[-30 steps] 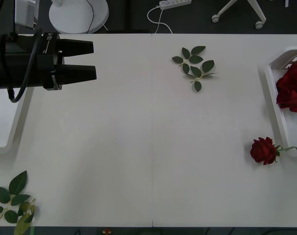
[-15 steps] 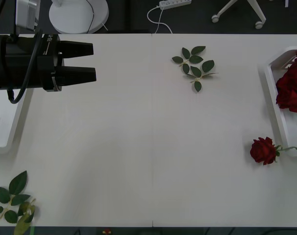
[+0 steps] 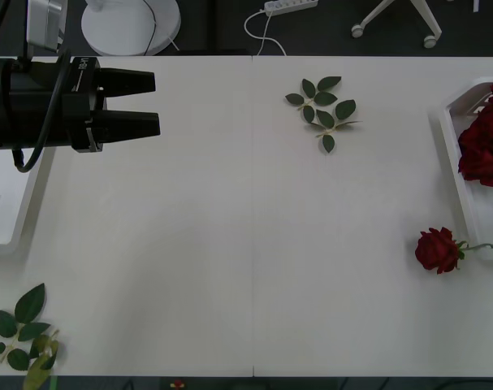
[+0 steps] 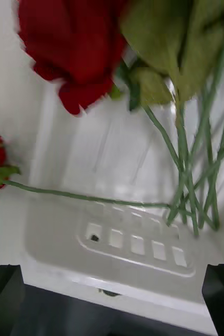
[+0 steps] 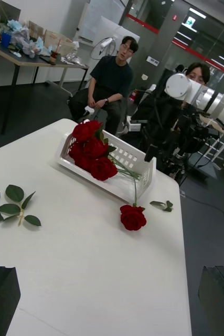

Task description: Place the red flowers into the right box and the blue flowers into the left box. If a person shows an open palm, hand one flower to the person first, then continue sorting.

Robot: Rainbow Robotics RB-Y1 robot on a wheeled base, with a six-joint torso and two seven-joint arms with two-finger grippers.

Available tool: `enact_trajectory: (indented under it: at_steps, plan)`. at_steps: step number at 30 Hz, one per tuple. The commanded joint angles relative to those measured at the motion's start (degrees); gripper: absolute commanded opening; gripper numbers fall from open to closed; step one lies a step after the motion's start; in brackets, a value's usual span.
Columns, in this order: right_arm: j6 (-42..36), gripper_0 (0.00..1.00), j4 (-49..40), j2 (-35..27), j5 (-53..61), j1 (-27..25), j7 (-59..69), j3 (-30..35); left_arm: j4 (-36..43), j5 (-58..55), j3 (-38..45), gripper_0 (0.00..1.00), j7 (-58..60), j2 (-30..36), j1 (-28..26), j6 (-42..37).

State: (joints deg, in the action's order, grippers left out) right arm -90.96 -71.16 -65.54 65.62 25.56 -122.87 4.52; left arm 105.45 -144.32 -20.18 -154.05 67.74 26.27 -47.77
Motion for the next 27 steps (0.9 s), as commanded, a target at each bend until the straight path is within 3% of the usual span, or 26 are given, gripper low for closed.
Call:
enact_trajectory:
  at_steps: [1, 6, 12, 19, 27]
  plan:
    - [-1.06, 1.00, -10.75, -2.93, 5.14, -0.34, -2.64, 2.25, 1.34, -0.88, -0.30, 1.00, -0.81, 2.83, 2.65, 0.75]
    - [0.17, 1.00, -20.95, -2.93, 11.99, -0.34, -3.52, 2.25, 1.34, -0.88, -0.30, 1.00, -0.81, 2.83, 2.65, 0.75]
    - [1.67, 1.00, -26.31, -2.31, 21.92, -0.34, -4.49, 2.25, 1.34, -0.88, -0.30, 1.00, -0.81, 2.83, 2.65, 0.75]
    - [5.97, 1.00, -35.89, 1.38, 22.27, 0.19, -11.61, 1.72, 1.34, -0.88, -0.30, 1.00, -0.81, 2.83, 2.65, 0.75]
    - [12.65, 1.00, -35.80, 3.93, 24.38, 6.34, -23.12, -7.77, 1.34, -0.88, -0.30, 1.00, -0.81, 2.83, 2.65, 0.75]
